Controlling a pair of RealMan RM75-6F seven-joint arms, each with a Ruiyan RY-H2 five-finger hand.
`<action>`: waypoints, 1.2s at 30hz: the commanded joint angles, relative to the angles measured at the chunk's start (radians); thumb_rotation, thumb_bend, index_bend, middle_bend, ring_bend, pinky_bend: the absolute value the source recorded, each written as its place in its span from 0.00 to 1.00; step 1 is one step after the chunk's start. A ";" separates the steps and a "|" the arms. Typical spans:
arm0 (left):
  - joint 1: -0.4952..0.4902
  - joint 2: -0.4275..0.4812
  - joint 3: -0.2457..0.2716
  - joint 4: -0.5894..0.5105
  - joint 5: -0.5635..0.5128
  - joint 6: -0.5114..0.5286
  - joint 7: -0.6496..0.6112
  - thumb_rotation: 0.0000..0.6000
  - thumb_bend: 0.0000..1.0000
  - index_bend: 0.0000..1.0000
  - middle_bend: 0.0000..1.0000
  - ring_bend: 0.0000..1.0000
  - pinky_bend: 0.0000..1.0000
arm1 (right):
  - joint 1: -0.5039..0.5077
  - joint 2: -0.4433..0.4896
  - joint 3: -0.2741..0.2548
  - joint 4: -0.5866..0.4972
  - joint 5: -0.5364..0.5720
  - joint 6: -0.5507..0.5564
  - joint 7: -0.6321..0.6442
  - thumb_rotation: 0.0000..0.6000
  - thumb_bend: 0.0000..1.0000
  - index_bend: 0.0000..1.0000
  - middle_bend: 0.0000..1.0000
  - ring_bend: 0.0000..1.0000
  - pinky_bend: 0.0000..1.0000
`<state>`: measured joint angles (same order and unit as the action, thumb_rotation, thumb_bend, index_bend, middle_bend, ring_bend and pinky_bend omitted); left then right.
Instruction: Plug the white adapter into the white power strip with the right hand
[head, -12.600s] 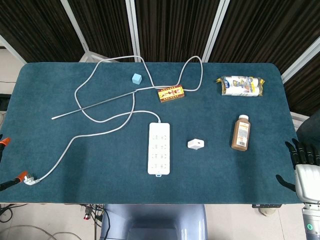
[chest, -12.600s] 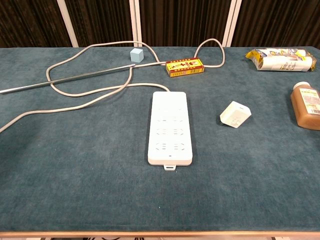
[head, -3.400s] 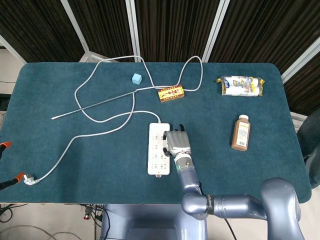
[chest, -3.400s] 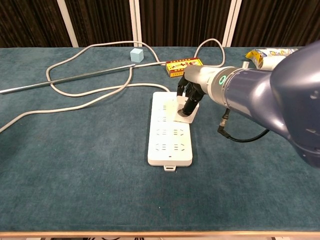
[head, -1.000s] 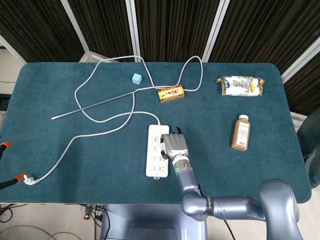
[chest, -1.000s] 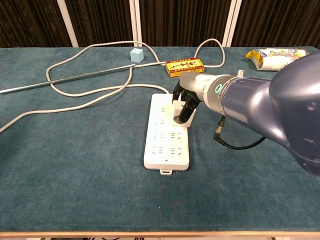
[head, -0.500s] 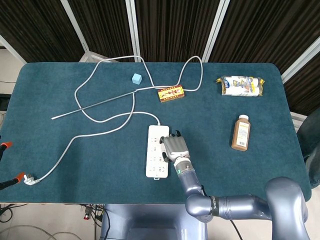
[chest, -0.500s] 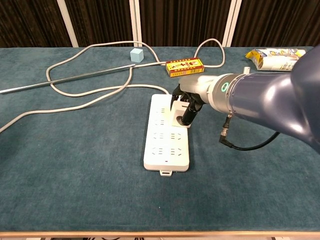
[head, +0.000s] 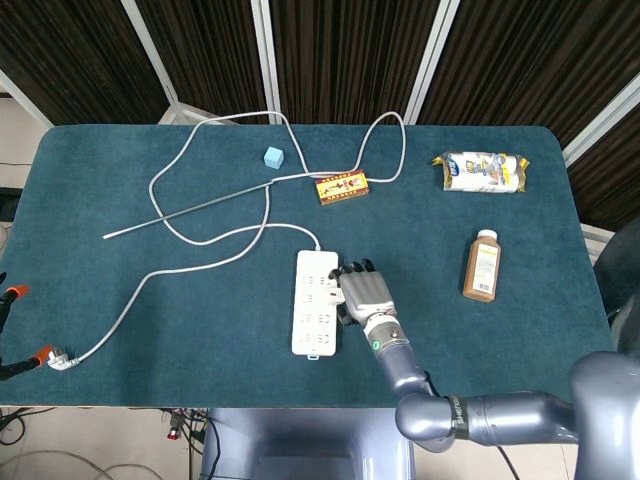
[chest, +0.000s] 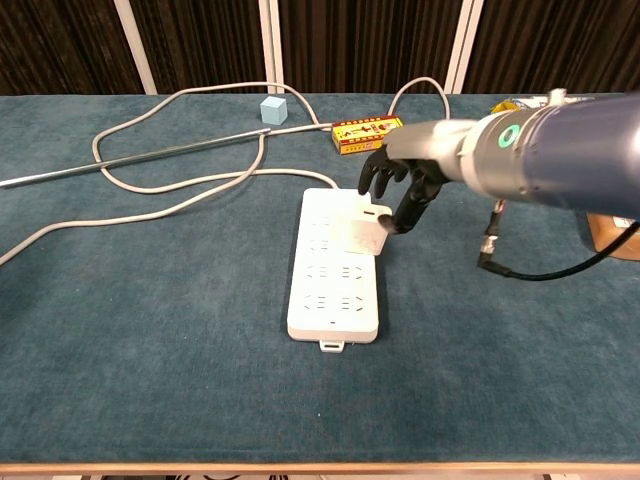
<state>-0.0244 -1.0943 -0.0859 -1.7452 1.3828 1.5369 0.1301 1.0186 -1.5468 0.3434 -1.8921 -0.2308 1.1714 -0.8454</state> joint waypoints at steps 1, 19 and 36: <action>0.001 0.000 -0.001 -0.001 -0.001 0.002 0.000 1.00 0.09 0.22 0.01 0.00 0.00 | -0.015 0.049 0.009 -0.041 -0.007 0.000 0.022 1.00 0.57 0.21 0.20 0.11 0.00; -0.001 -0.001 0.003 -0.004 -0.002 -0.004 0.006 1.00 0.09 0.22 0.01 0.00 0.00 | -0.170 0.179 0.144 0.025 -0.185 -0.157 0.514 1.00 0.57 0.38 0.31 0.31 0.48; -0.003 0.000 0.005 -0.007 -0.005 -0.007 0.016 1.00 0.09 0.23 0.01 0.00 0.00 | -0.118 0.177 0.068 0.140 -0.115 -0.159 0.507 1.00 0.18 0.30 0.28 0.26 0.18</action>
<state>-0.0270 -1.0949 -0.0812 -1.7524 1.3783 1.5295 0.1463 0.8912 -1.3635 0.4219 -1.7554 -0.3578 1.0013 -0.3266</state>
